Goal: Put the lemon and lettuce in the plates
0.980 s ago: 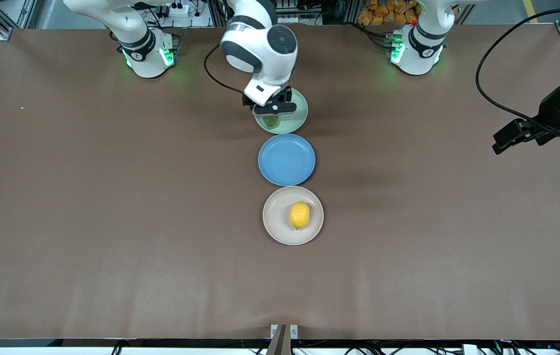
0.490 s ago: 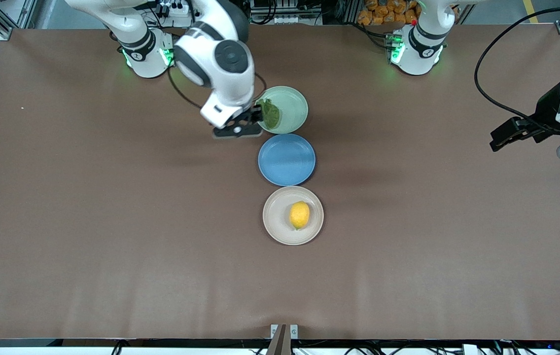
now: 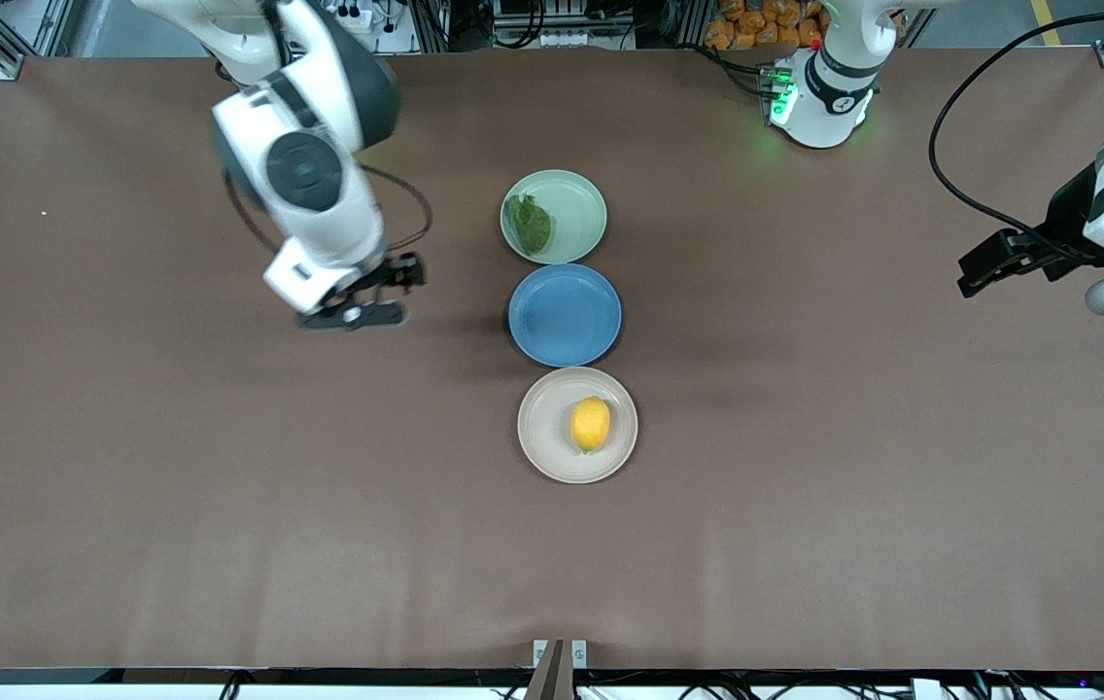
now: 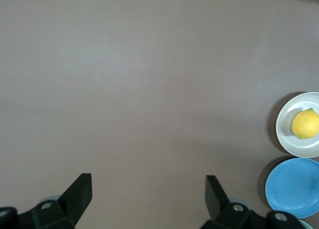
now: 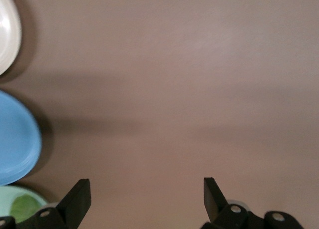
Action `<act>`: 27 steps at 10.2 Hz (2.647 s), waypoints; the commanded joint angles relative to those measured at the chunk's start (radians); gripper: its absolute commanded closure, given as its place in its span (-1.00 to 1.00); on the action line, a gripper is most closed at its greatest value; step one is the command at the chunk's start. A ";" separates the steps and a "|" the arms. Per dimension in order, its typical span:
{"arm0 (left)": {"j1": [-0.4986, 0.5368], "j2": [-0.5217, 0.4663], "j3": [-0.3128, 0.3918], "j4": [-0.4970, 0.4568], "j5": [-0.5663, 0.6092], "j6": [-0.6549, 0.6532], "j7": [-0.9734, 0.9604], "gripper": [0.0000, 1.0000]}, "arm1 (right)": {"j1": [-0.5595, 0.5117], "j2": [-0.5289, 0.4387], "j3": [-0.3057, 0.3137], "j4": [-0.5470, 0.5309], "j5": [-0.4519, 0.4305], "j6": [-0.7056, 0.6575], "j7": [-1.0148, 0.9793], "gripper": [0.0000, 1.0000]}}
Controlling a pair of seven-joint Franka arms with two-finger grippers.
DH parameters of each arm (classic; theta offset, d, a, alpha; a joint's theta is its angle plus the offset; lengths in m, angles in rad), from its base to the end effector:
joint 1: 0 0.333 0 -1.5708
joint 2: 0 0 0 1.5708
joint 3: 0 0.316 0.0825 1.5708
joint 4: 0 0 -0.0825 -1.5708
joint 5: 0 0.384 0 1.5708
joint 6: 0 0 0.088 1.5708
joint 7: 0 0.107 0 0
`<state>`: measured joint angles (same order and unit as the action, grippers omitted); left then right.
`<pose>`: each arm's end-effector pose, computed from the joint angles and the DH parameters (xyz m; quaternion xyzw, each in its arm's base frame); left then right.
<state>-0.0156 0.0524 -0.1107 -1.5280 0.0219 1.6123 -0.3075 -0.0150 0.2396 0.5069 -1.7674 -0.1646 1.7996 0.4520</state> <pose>0.5709 -0.0685 0.6191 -0.9958 -0.0903 -0.0175 0.0044 0.5438 0.2550 0.4265 0.9950 0.0446 -0.0685 0.0576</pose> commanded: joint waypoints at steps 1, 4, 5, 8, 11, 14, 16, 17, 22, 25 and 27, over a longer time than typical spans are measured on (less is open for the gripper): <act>-0.004 -0.008 -0.003 -0.004 0.023 -0.012 0.022 -1.00 | -0.010 -0.010 -0.115 0.038 0.094 -0.019 -0.149 -1.00; -0.003 -0.008 -0.012 -0.006 0.023 -0.012 0.039 -1.00 | -0.054 -0.039 -0.209 0.046 0.102 -0.020 -0.257 -1.00; -0.001 -0.008 -0.012 -0.006 0.021 -0.012 0.053 -1.00 | -0.056 -0.049 -0.253 0.046 0.102 -0.020 -0.303 -1.00; 0.003 -0.009 -0.012 -0.006 0.021 -0.012 0.057 -1.00 | -0.057 -0.121 -0.358 0.058 0.103 -0.045 -0.391 -1.00; 0.006 -0.009 -0.012 -0.004 0.021 -0.012 0.057 -1.00 | -0.069 -0.126 -0.376 0.202 0.097 -0.228 -0.380 -1.00; 0.008 -0.011 -0.010 -0.001 0.021 -0.012 0.057 -1.00 | -0.028 -0.138 -0.476 0.313 0.097 -0.321 -0.381 -1.00; 0.006 -0.011 -0.010 -0.001 0.021 -0.012 0.056 -1.00 | -0.026 -0.146 -0.504 0.350 0.094 -0.344 -0.381 -1.00; 0.006 -0.011 -0.010 -0.001 0.021 -0.012 0.056 -1.00 | -0.026 -0.158 -0.514 0.370 0.096 -0.354 -0.381 -1.00; 0.008 -0.011 -0.009 0.000 0.023 -0.012 0.057 -1.00 | -0.010 -0.186 -0.541 0.373 0.102 -0.353 -0.362 -1.00; 0.008 -0.011 -0.007 0.000 0.023 -0.012 0.057 -1.00 | -0.008 -0.186 -0.536 0.375 0.103 -0.341 -0.328 -1.00; 0.008 -0.011 -0.006 0.000 0.023 -0.012 0.057 -1.00 | -0.007 -0.184 -0.539 0.370 0.105 -0.312 -0.328 -1.00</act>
<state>-0.0118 0.0529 -0.1153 -1.5288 0.0219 1.6103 -0.2721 -0.0316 0.0588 -0.0168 -1.3963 -0.0826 1.4711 0.1069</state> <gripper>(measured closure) 0.000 0.000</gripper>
